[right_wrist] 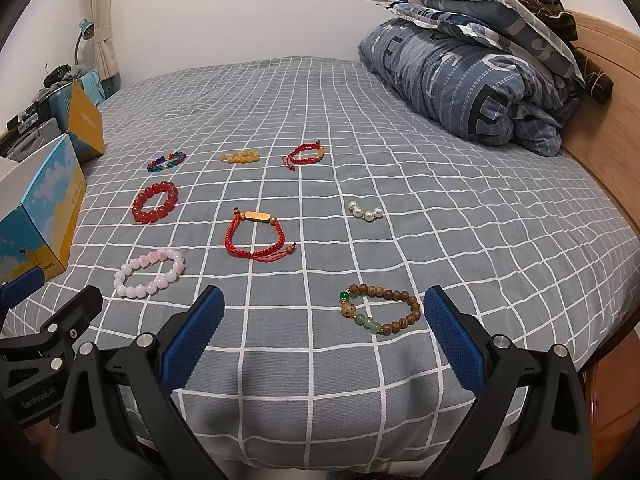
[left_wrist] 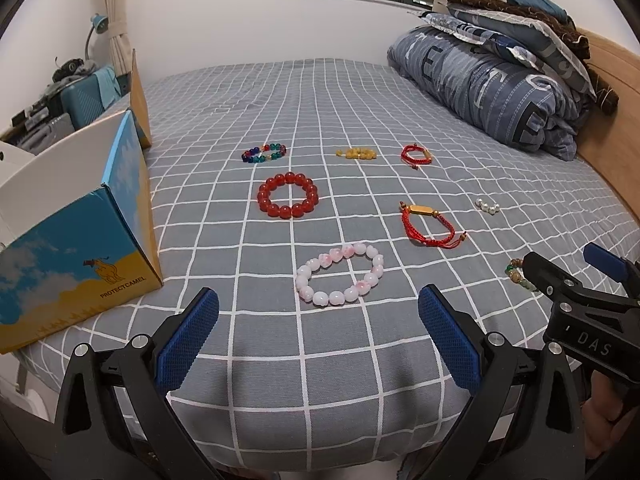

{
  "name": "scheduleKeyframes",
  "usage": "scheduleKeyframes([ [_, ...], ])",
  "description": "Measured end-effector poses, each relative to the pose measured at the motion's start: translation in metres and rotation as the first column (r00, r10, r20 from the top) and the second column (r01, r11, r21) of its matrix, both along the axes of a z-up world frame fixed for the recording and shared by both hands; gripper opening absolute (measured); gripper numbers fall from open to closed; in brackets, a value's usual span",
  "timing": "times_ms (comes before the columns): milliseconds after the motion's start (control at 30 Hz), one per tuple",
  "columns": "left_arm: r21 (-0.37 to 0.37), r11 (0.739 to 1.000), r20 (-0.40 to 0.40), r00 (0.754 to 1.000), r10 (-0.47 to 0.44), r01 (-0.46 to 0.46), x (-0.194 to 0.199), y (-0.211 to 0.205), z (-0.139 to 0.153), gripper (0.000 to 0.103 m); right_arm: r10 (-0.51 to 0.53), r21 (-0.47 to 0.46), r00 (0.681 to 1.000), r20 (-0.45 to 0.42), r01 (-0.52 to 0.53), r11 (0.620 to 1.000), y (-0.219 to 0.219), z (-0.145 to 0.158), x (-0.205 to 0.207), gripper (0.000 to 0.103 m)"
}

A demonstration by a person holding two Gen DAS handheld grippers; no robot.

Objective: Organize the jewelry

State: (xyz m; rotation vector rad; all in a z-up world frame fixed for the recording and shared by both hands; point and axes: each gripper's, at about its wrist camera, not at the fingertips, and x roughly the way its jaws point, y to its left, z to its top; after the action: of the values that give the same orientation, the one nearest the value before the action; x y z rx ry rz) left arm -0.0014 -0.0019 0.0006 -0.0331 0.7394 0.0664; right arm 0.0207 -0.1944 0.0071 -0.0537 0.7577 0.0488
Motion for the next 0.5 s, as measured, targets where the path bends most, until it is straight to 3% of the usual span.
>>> scheduleKeyframes([
  [500,-0.007,1.000,-0.005,1.000,0.004,-0.004,0.0006,0.0022,-0.0008,0.097,-0.003,0.001,1.000,0.003,0.003,1.000,0.0030,0.0022,-0.0007,0.096],
])
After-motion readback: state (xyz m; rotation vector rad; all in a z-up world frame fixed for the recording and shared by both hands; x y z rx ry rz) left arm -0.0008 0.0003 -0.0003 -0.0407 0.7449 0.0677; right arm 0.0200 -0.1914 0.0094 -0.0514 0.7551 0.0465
